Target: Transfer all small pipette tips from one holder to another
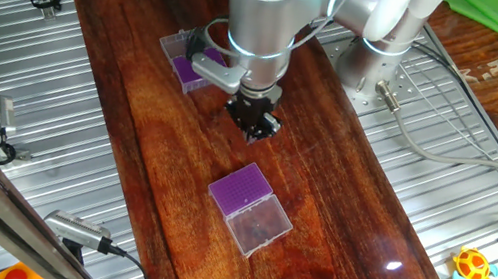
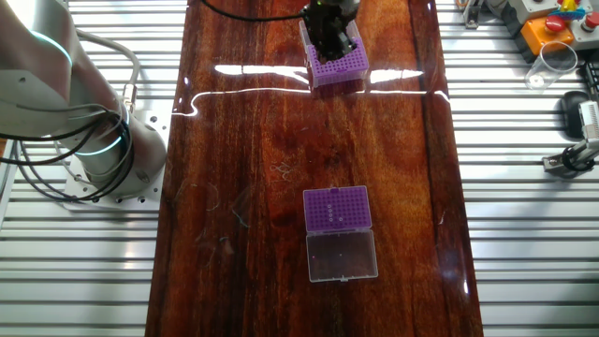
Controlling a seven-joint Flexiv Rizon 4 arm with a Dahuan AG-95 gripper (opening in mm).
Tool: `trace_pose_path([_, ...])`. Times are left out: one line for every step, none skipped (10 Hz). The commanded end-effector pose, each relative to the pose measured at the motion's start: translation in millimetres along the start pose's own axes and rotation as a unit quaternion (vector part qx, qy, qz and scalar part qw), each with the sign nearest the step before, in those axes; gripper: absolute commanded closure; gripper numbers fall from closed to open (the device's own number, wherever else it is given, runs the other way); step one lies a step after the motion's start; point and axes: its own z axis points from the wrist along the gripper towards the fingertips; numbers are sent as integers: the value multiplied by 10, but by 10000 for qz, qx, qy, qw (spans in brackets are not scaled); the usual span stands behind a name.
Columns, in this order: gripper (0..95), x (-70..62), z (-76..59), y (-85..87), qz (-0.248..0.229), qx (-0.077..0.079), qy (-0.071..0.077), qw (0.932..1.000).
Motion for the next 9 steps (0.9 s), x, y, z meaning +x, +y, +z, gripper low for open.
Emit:
trace_pose_path([950,-14,19,-4,376,47,-40,9993])
trace_pose_path([950,-14,19,-4,446,49,-41,9990])
trace_pose_path([950,-14,19,-4,462,47,-43,9989])
trace_pose_path([950,-14,19,-4,460,48,-39,9989])
trace_pose_path([950,-14,19,-4,463,53,-27,9989])
trace_pose_path([950,-7,16,-13,454,79,-20,9989])
trace_pose_path([950,22,0,-43,445,83,-30,9990])
trace_pose_path([950,110,-29,-134,413,85,-23,9991])
trace_pose_path([950,231,-59,-274,308,78,-5,9995])
